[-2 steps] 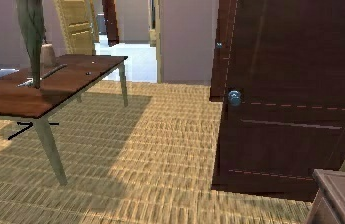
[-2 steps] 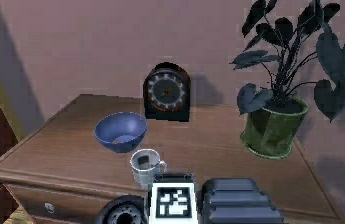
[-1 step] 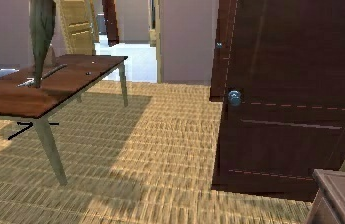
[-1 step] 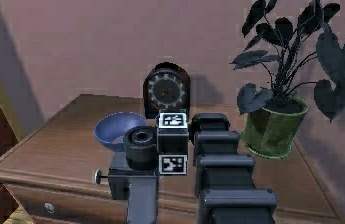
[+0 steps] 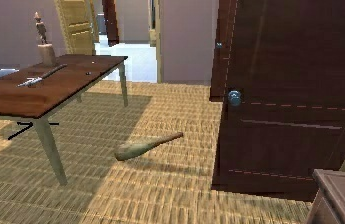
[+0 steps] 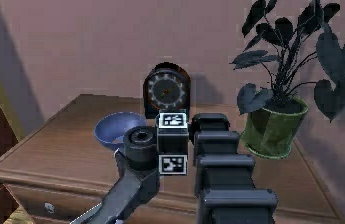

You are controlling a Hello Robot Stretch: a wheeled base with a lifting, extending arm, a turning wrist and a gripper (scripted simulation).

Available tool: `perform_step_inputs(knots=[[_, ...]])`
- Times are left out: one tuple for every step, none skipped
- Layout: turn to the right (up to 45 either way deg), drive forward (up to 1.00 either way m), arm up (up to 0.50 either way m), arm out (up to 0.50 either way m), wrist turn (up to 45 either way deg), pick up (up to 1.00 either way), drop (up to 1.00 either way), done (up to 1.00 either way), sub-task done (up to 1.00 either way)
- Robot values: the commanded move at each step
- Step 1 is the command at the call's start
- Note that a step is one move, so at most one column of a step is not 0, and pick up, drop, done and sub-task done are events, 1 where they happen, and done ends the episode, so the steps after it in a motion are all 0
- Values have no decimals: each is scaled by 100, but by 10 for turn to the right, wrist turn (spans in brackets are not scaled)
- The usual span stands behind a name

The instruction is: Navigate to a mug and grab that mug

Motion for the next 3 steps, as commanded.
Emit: perform_step_inputs(knots=[[0,0,0,0,450,0,0,0,0],[0,0,0,0,450,0,0,0,0],[0,0,0,0,360,0,0,0,0]])
